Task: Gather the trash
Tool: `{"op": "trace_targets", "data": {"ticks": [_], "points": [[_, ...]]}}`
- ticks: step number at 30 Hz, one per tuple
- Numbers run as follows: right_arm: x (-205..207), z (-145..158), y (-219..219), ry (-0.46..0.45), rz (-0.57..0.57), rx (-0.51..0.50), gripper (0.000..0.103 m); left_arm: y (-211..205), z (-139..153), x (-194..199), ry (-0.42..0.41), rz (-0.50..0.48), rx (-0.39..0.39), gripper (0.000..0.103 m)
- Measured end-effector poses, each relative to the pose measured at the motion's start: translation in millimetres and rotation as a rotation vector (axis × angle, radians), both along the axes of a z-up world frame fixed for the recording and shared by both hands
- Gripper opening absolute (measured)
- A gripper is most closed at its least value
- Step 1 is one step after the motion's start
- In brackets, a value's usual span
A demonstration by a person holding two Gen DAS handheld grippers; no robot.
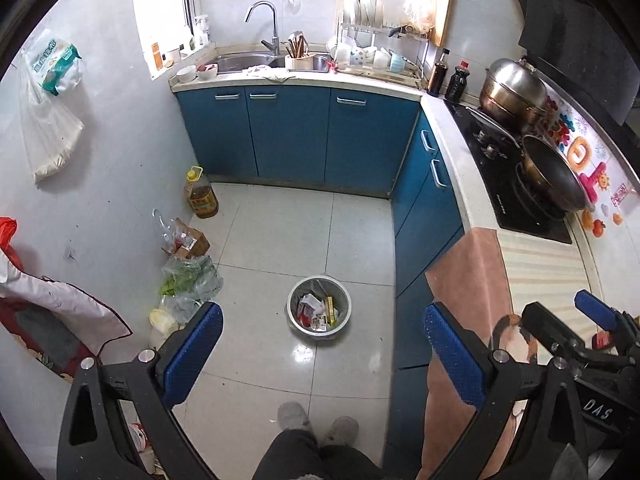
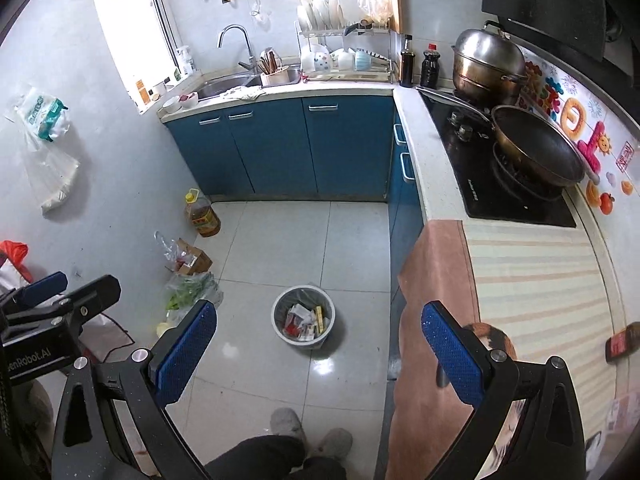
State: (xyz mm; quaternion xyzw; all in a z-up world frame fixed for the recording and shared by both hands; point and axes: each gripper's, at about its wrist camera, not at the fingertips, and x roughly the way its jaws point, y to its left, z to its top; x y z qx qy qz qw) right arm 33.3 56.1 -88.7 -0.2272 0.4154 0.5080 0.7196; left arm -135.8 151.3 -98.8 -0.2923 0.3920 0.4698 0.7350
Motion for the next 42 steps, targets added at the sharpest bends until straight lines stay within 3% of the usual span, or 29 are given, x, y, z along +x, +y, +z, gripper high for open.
{"op": "trace_targets", "data": {"ticks": [11, 18, 42], "points": [[-10.0, 19.2, -11.5, 0.018, 0.001, 0.019, 0.103, -3.9, 6.9, -16.8, -0.035, -0.054, -0.036, 0.103], [-17.4, 11.4, -8.9, 0.074, 0.017, 0.005, 0.103, -5.8, 7.5, -26.9, -0.048, -0.080, -0.061, 0.103], [-22.5, -1.4, -10.5, 0.113, 0.052, -0.033, 0.103, -9.5, 3.4, -42.1, -0.065, -0.079, -0.094, 0.103]]}}
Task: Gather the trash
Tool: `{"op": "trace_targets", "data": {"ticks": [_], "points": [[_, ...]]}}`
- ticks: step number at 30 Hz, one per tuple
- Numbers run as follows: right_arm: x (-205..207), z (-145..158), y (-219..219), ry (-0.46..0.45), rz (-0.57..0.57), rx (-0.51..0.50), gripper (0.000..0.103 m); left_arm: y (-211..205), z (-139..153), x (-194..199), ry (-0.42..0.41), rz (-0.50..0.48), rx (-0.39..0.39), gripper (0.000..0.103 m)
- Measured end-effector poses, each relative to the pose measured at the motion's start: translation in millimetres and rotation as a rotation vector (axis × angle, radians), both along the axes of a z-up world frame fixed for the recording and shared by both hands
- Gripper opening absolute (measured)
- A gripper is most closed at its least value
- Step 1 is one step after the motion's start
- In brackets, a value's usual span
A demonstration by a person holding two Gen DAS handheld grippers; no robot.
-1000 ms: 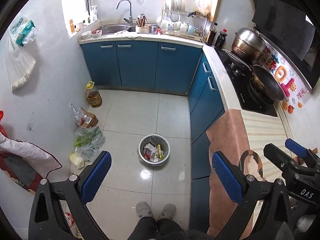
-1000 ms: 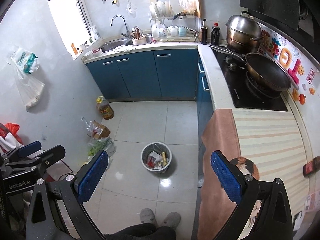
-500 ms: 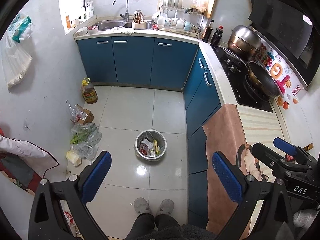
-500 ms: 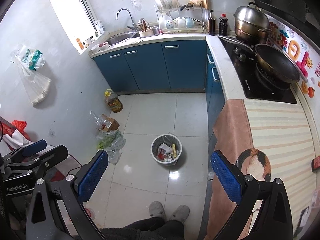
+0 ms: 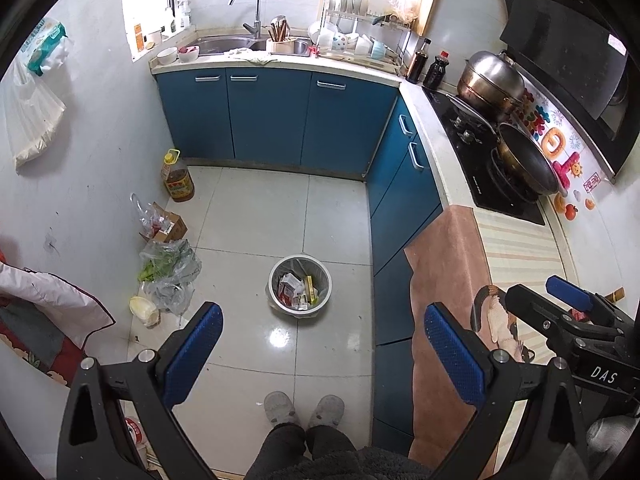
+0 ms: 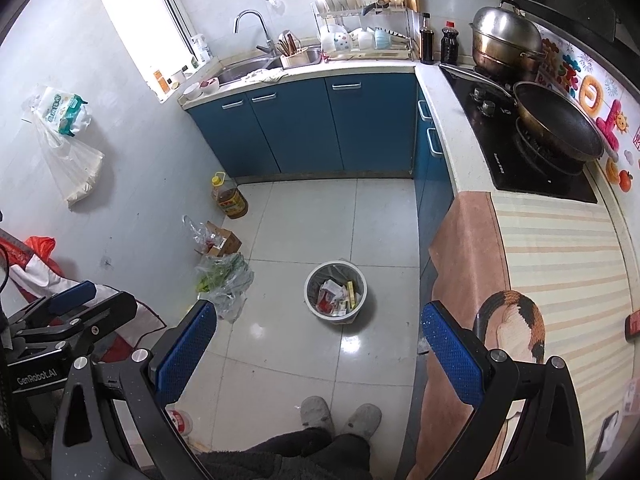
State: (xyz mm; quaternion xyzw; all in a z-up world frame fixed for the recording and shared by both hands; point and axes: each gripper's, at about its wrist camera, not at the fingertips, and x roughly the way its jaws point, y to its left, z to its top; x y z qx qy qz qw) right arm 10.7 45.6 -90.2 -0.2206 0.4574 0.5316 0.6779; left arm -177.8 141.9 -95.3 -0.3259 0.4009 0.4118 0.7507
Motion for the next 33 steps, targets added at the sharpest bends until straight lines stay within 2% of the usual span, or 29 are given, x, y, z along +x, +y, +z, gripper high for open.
{"op": "trace_targets", "data": {"ticks": [33], "points": [[4.0, -8.1, -19.2, 0.017, 0.016, -0.049, 0.103, -15.5, -6.4, -0.8, 0.000, 0.003, -0.029, 0.103]]}}
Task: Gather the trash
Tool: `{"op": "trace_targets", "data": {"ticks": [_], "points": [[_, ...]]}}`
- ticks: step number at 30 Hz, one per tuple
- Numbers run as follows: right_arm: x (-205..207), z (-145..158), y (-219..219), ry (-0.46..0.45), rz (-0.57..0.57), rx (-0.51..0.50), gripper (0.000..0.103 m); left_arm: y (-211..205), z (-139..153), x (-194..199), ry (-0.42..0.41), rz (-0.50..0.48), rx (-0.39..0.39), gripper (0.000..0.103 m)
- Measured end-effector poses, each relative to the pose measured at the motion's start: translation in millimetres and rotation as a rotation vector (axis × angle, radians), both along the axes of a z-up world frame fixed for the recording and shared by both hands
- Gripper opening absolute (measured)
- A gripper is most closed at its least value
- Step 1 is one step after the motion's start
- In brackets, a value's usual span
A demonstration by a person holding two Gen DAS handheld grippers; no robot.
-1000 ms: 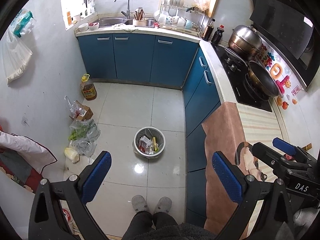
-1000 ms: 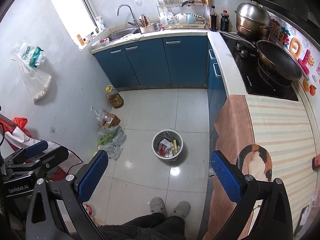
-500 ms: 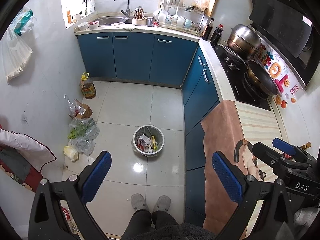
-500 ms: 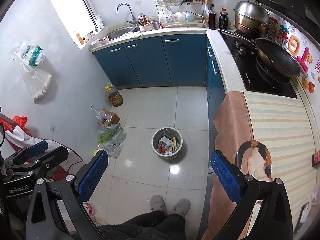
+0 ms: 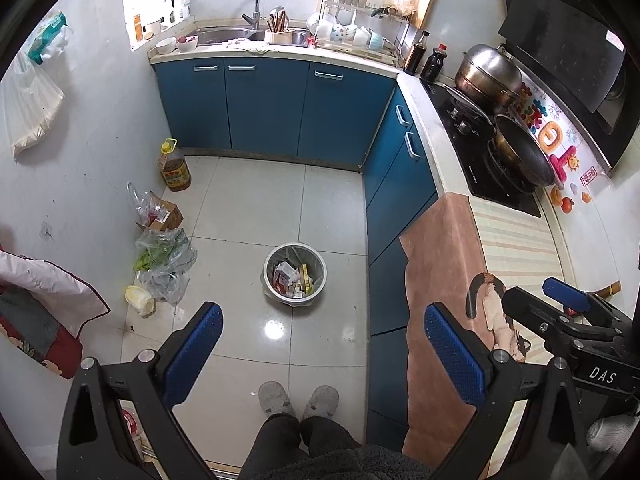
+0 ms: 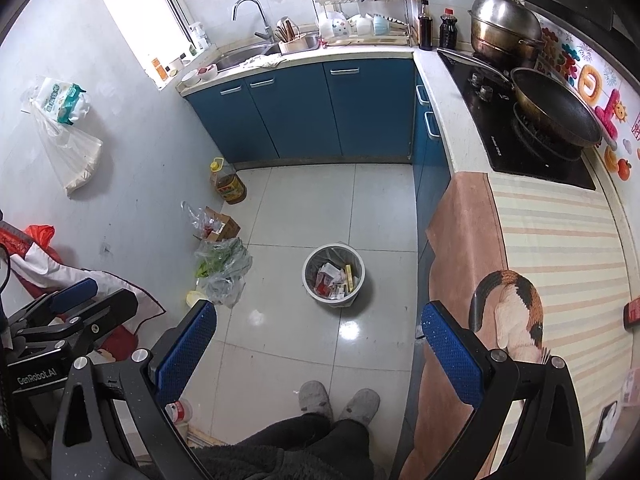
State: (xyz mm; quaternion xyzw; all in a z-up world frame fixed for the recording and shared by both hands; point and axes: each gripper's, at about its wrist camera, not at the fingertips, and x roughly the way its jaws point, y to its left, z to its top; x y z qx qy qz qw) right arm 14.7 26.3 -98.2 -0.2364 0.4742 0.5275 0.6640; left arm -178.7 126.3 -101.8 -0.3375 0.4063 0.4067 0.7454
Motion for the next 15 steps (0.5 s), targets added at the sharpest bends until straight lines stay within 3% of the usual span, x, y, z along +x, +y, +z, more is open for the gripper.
{"op": "trace_targets", "data": {"ticks": [15], "points": [[1.2, -1.2, -1.2, 0.004, -0.008, 0.000, 0.103, -1.3, -0.9, 1.4, 0.003, 0.000, 0.000, 0.103]]}}
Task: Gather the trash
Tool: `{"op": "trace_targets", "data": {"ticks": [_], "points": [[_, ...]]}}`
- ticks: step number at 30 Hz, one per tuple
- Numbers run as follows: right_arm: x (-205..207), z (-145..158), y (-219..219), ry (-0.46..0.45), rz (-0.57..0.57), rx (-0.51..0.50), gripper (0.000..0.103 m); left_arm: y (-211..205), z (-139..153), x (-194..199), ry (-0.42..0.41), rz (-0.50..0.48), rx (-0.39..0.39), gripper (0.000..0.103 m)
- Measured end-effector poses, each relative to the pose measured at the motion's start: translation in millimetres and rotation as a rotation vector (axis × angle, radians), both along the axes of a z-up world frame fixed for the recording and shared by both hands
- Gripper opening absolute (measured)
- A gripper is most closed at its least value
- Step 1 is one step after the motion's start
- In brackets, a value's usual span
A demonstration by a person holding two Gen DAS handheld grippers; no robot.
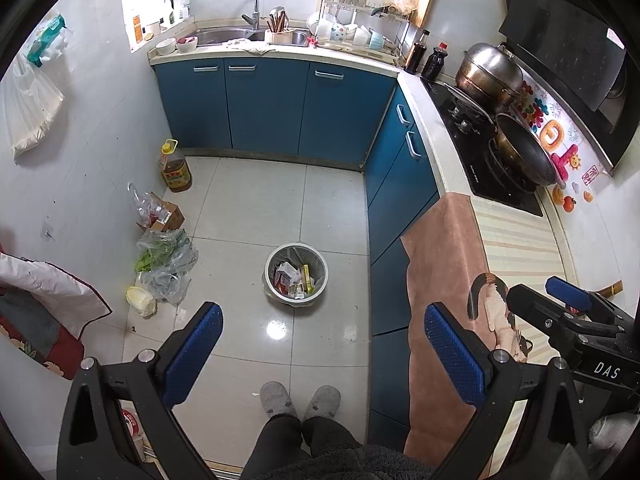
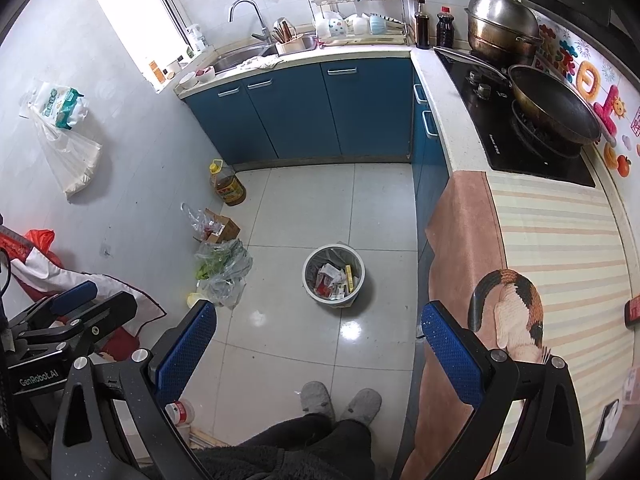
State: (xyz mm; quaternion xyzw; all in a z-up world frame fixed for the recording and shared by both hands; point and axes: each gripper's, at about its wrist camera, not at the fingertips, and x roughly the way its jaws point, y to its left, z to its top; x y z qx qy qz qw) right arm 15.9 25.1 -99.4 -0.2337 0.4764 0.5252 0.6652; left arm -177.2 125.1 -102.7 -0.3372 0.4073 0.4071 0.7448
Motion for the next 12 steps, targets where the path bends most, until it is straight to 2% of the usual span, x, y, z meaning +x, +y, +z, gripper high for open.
{"op": "trace_targets", "data": {"ticks": [12], "points": [[1.3, 0.0, 0.6, 0.003, 0.001, -0.002, 0.103, 4.7, -1.7, -2.8, -0.001, 0.001, 0.000, 0.103]]}}
